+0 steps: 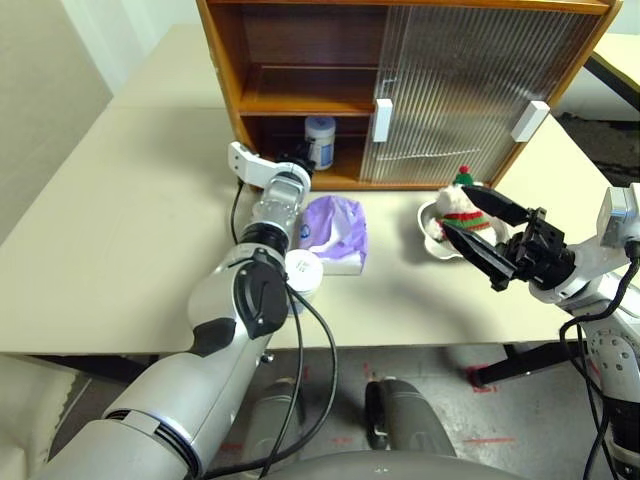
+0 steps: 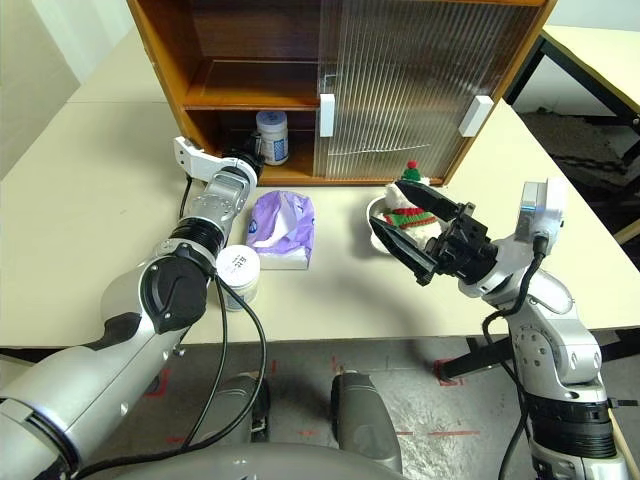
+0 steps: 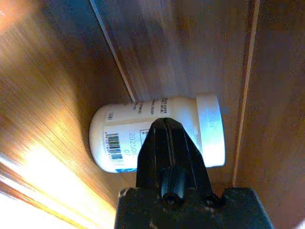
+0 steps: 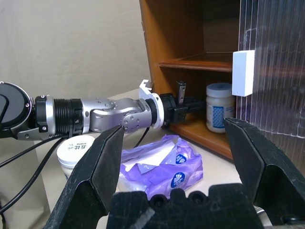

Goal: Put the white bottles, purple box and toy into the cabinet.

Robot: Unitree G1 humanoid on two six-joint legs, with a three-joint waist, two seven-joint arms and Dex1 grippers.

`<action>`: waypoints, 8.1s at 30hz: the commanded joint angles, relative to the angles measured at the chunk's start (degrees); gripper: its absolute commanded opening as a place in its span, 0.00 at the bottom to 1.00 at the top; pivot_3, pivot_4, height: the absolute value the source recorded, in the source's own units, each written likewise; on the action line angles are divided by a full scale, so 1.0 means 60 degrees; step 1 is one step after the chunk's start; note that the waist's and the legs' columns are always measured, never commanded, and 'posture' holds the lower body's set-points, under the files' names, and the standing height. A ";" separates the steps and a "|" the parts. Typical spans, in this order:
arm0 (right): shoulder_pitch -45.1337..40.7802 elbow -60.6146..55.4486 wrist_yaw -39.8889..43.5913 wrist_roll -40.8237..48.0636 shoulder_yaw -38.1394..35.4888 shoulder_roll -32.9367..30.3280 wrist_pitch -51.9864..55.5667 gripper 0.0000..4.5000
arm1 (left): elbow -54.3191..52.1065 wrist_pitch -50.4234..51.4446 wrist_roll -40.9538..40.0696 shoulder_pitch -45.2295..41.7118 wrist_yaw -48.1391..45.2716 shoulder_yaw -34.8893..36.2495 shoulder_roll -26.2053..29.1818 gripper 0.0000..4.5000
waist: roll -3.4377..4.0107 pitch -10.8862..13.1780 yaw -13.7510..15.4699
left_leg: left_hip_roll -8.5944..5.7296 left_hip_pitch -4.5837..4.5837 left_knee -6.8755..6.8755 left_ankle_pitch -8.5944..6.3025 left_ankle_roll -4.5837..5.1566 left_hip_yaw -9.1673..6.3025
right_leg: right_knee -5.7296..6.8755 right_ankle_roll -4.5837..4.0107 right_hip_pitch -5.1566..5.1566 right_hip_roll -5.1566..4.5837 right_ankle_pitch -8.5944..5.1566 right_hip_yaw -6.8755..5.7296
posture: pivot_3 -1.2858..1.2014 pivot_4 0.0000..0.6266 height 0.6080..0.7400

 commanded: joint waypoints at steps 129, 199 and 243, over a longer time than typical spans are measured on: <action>-0.0310 -0.0336 -0.0988 -0.1393 0.1588 0.1255 0.0199 1.00 | -0.3105 -0.1898 0.6863 0.2592 -0.1091 -0.6722 0.1705 0.71 | -0.0015 -0.0076 0.0496 | 0.0010 0.0035 -0.0052 0.0000 -0.0003 -0.0006 | 0.0048 -0.0125 -0.0031 -0.0010 -0.0102 0.0032 | 0.53 0.14 1.00; -0.1126 0.0359 -0.0404 -0.0890 0.1349 0.1445 -0.0298 1.00 | -0.3647 -0.0335 0.6877 0.2609 -0.0585 -0.6180 0.1308 1.00 | -0.0071 0.0390 0.0531 | 0.0003 -0.0140 0.0009 0.0021 0.0030 0.0001 | 0.0055 -0.0009 -0.0156 -0.0010 0.0005 -0.0005 | 0.56 0.15 1.00; -0.0283 0.0733 0.0119 -0.1452 0.0606 0.0324 -0.1409 1.00 | -1.0896 1.0211 0.1867 0.6005 -0.3528 -0.5577 0.2599 0.00 | 0.0105 -0.0412 0.0037 | -0.0001 -0.0070 0.0029 0.0030 0.0023 -0.0004 | 0.0072 -0.0109 -0.0120 -0.0007 -0.0003 0.0046 | 0.51 0.00 1.00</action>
